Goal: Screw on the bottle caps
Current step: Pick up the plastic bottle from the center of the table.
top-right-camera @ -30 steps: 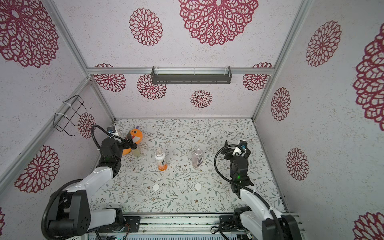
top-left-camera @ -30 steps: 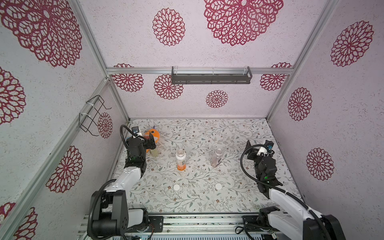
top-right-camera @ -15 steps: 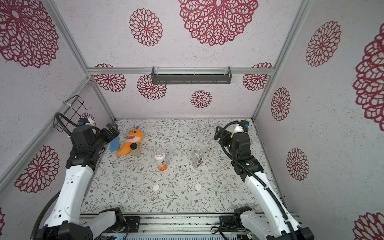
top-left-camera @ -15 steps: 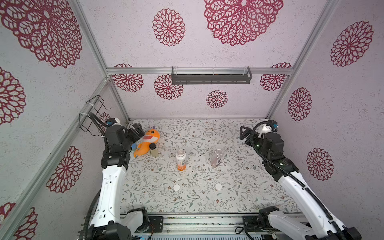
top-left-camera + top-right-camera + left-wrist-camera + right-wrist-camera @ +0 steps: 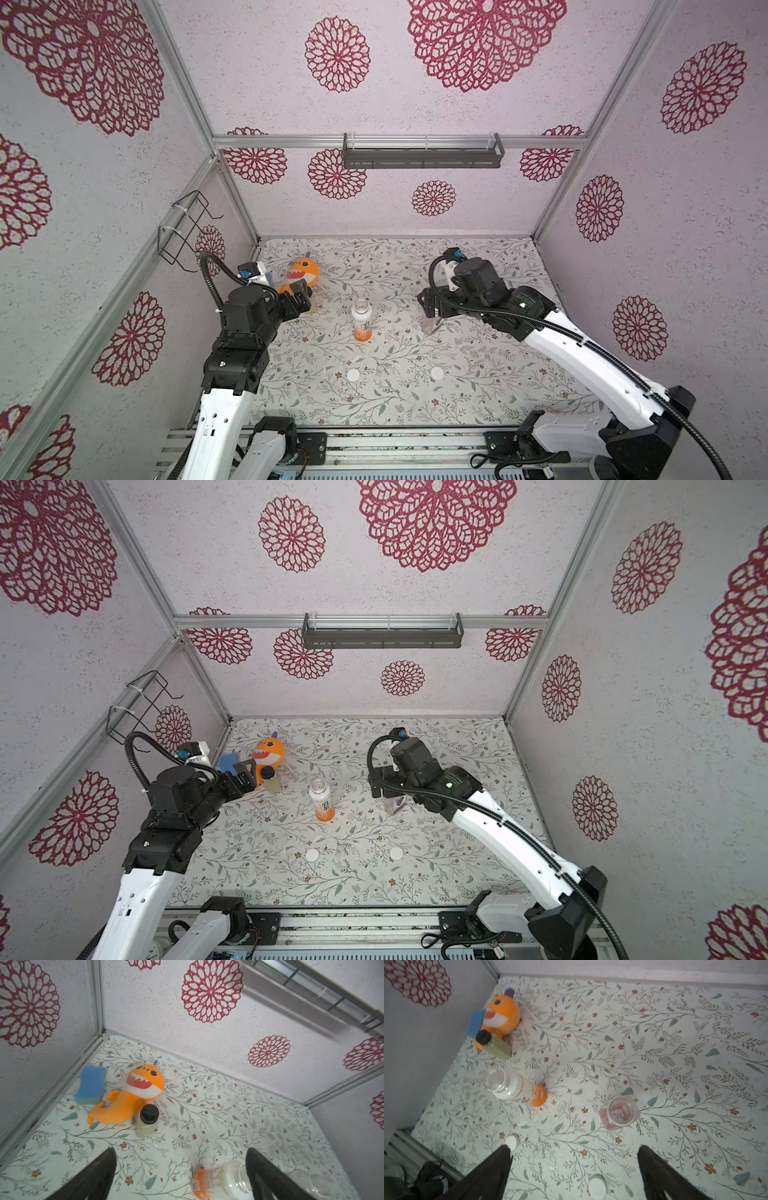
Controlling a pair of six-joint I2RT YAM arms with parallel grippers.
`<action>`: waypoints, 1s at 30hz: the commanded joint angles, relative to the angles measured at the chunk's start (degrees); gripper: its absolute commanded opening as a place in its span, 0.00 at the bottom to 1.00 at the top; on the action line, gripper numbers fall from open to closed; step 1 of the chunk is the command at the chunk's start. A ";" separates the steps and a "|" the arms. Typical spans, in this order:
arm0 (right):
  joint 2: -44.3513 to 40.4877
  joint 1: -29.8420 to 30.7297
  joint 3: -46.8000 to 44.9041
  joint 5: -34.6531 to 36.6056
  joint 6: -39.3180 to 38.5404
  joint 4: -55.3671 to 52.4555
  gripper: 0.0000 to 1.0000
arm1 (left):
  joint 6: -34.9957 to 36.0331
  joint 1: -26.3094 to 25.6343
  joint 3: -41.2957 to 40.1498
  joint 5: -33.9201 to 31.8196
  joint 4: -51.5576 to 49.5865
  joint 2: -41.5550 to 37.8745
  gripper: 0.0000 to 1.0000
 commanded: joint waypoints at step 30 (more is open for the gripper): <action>45.13 13.15 49.54 2.44 -6.90 -20.34 0.68 | 6.29 -6.35 -9.56 -10.62 2.32 -9.94 0.99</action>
